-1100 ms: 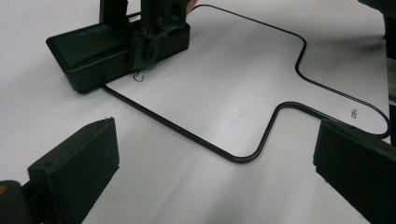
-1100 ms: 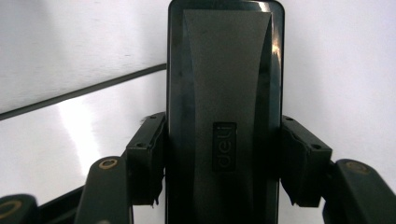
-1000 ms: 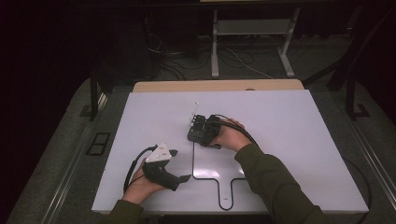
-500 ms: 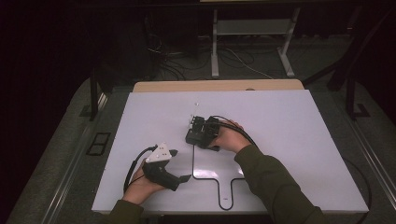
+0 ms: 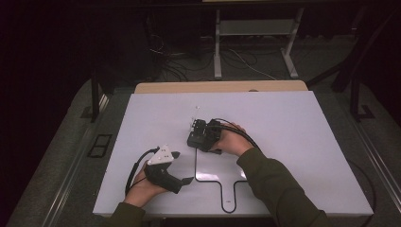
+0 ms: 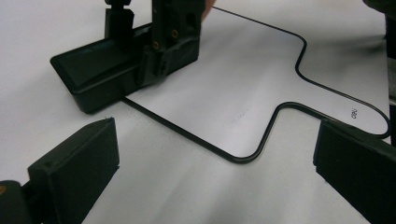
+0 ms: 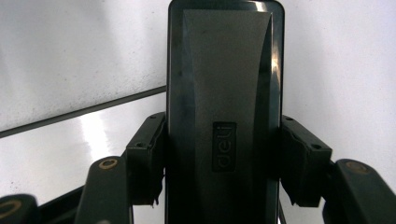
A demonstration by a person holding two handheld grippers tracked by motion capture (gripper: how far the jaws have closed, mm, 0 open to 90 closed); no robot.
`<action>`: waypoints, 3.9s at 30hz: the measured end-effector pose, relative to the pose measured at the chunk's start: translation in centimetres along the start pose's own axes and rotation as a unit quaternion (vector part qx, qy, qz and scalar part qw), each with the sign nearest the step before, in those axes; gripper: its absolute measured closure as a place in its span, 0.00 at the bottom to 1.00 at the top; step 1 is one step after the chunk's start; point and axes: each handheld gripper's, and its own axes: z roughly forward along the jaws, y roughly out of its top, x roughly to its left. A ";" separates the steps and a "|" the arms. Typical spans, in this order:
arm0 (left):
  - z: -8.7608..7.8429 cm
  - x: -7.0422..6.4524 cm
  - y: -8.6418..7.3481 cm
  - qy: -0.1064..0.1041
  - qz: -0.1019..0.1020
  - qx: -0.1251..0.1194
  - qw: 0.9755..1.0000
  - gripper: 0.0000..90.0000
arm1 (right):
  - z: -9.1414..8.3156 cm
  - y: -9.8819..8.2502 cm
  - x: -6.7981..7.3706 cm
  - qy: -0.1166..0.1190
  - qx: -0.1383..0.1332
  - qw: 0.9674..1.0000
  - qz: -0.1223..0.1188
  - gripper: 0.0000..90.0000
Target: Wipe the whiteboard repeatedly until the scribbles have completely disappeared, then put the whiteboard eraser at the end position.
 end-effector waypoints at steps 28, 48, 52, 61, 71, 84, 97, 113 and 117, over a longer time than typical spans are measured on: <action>-0.1 0.0 -0.1 0.002 0.001 0.001 1.000 0.00 | 0.2 -0.1 -1.3 0.007 -0.003 1.000 0.027 0.43; -0.2 0.2 -0.2 0.005 -0.002 0.000 1.000 0.00 | -0.9 -2.8 -3.7 0.033 -0.059 0.994 0.091 0.43; -0.2 0.2 -0.2 0.005 -0.002 0.001 1.000 0.00 | -1.6 -3.5 -4.0 0.045 -0.075 0.991 0.100 0.43; -0.4 0.3 -0.3 0.008 -0.004 -0.001 1.000 0.00 | -2.9 -4.3 -5.2 0.039 -0.089 0.988 0.120 0.43; -0.4 0.2 -0.3 0.007 -0.004 -0.001 1.000 0.00 | -4.5 -5.2 -7.8 0.015 -0.097 0.984 0.147 0.43; -0.8 0.3 -0.5 0.011 -0.008 -0.004 1.000 0.00 | -3.1 -5.1 -11.0 0.000 -0.083 0.980 0.180 0.43; -0.7 0.3 -0.4 0.009 -0.008 -0.004 1.000 0.00 | -0.6 -5.7 -12.3 -0.005 -0.054 0.979 0.195 0.43; -0.5 1.3 -0.5 0.003 -0.005 -0.012 1.000 0.00 | 1.1 -6.2 -13.2 -0.006 -0.063 0.974 0.217 0.42; -0.4 1.5 -0.7 0.000 -0.004 -0.012 1.000 0.00 | 0.7 -6.6 -13.0 -0.004 -0.081 0.969 0.232 0.42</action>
